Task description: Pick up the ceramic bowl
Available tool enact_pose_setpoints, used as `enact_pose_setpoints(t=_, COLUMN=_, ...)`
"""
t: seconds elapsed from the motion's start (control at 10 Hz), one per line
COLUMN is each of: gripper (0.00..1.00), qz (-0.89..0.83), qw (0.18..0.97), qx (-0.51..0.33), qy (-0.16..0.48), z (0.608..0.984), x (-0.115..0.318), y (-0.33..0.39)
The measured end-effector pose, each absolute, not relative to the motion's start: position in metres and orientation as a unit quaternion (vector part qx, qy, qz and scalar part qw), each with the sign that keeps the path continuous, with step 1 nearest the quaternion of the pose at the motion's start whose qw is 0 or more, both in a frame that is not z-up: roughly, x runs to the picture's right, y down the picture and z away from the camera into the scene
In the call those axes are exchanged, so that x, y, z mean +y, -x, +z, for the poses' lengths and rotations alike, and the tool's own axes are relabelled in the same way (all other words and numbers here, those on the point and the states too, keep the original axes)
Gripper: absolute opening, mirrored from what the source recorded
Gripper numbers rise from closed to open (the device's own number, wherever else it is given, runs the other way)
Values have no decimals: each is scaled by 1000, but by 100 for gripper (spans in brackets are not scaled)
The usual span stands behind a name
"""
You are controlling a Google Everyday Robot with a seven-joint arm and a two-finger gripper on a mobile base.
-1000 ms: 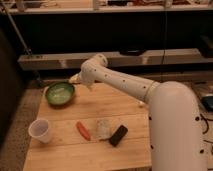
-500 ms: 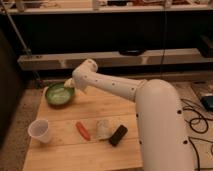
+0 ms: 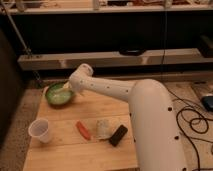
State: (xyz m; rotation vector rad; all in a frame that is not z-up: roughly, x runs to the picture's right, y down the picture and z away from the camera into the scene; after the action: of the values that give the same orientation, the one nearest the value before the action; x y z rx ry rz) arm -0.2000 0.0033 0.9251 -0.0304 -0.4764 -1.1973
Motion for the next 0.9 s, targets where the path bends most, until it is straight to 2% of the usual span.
enact_pose_setpoints(t=0.3, gripper=80, qz=-558, qw=800, qx=-221, qy=13, z=936, x=10, y=200)
enact_pose_setpoints(t=0.7, gripper=80, qz=-514, qw=775, qx=-367, qy=9, z=938, x=-3, y=184)
enact_pose_setpoints(t=0.9, gripper=80, qz=-511, qw=765, qx=-393, qy=6, z=942, x=-6, y=188)
